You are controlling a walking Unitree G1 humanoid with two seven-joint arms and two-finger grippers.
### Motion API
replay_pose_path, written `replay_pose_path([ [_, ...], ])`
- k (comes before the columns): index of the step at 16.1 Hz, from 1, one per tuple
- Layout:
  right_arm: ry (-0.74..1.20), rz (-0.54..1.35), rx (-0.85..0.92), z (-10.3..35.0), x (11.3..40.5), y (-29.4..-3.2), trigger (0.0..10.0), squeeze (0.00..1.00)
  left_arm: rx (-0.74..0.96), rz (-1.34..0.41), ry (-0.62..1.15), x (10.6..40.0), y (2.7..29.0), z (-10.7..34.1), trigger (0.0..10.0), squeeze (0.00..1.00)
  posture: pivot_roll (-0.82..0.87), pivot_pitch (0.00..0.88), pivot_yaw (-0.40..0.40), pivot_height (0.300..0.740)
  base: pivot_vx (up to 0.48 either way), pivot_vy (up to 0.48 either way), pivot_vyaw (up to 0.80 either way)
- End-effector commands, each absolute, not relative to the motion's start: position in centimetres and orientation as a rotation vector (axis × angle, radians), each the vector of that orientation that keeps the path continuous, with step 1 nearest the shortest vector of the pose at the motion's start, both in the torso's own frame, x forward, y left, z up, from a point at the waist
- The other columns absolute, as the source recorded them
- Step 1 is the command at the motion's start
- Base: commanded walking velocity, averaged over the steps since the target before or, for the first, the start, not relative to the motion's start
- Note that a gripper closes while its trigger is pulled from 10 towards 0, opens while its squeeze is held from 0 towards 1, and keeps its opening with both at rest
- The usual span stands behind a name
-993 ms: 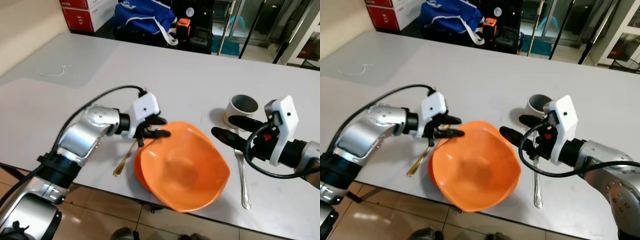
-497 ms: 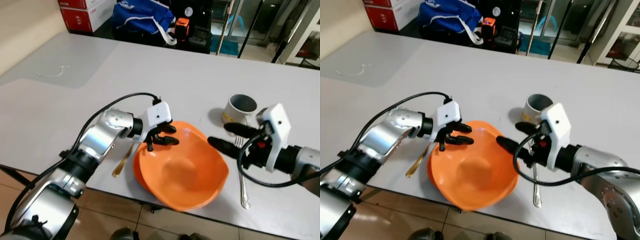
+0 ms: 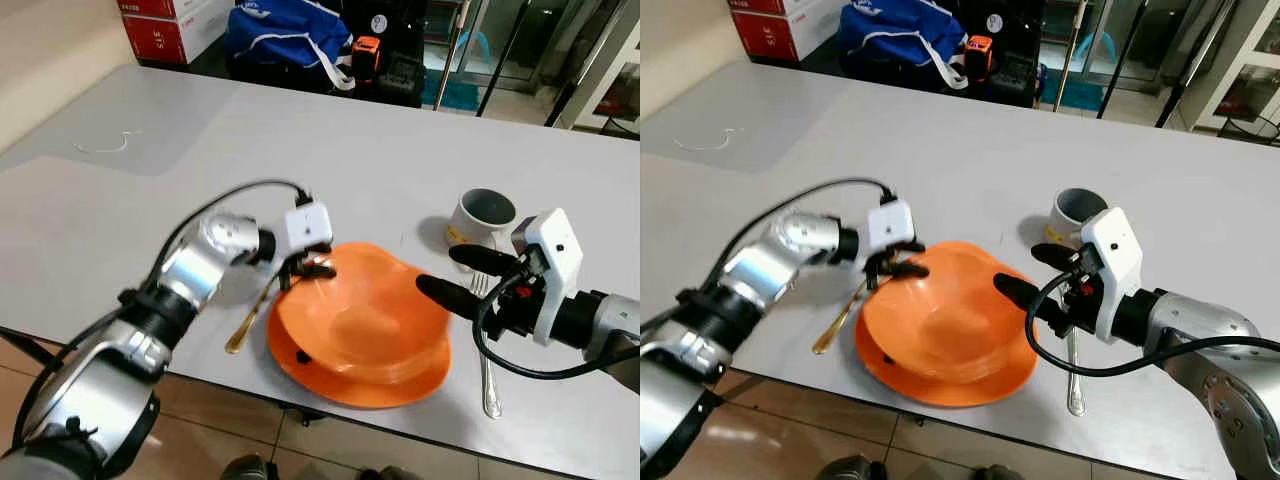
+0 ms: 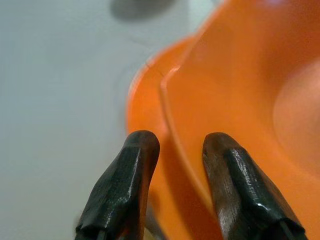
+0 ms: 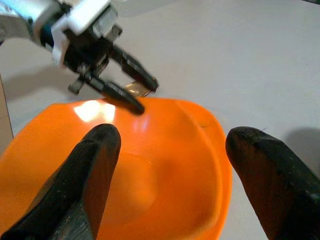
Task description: Setting the table
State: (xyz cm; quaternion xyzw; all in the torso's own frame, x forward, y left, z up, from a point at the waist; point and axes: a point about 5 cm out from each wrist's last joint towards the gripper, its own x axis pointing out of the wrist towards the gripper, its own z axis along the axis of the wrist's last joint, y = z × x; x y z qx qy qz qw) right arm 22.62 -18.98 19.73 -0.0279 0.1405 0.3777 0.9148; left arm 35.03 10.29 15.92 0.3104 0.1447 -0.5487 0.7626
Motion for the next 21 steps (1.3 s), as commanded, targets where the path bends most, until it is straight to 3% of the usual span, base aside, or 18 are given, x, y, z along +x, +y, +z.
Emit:
replay_pose_path([
  [1, 0.29, 0.791, -0.076, 19.8, 22.6, -19.0, 10.0, 0.0, 0.691, -1.175, 0.287, 35.4, 10.4, 16.6, 10.0, 0.0, -0.04, 0.051, 0.001, 0.74, 0.0, 0.0, 0.0],
  [7, 0.273, 0.785, -0.077, 20.1, 22.7, -19.1, 10.0, 0.0, 0.634, -1.18, 0.155, 35.8, 9.6, 19.0, 10.0, 0.0, -0.04, 0.047, 0.003, 0.74, 0.0, 0.0, 0.0],
  [11, 0.168, 0.728, -0.017, 21.3, 22.8, -19.2, 10.0, 0.0, 0.437, -0.899, -0.118, 36.5, 11.2, 24.0, 10.0, 0.0, -0.03, 0.05, 0.009, 0.74, 0.0, 0.0, 0.0],
  [12, 0.078, 0.633, -0.002, 22.1, 23.1, -19.4, 10.0, 0.0, 0.374, -0.768, -0.181, 36.3, 12.3, 25.1, 10.0, 0.0, -0.02, 0.053, 0.002, 0.74, 0.0, 0.0, 0.0],
  [13, -0.039, 0.377, 0.073, 22.9, 24.5, -19.9, 10.0, 0.0, 0.37, -0.592, -0.251, 35.2, 13.7, 25.3, 10.0, 0.0, -0.01, 0.056, 0.0, 0.74, 0.0, 0.0, 0.0],
  [15, -0.162, 0.15, 0.184, 23.4, 25.1, -20.3, 10.0, 0.0, 0.34, -0.517, -0.248, 33.1, 13.5, 24.1, 10.0, 0.0, -0.01, 0.058, 0.002, 0.74, 0.0, 0.24, 0.0],
  [18, -0.229, 0.003, 0.215, 23.1, 25.0, -18.7, 10.0, 0.0, 0.257, -0.427, -0.216, 30.0, 11.8, 22.1, 10.0, 0.0, 0.01, 0.066, 0.001, 0.74, 0.0, 0.48, 0.0],
  [21, -0.22, 0.014, 0.203, 22.6, 25.2, -17.4, 10.0, 0.0, 0.273, -0.311, -0.194, 29.6, 12.5, 21.4, 10.0, 0.0, 0.01, 0.062, -0.009, 0.74, 0.0, 0.48, 0.0],
])
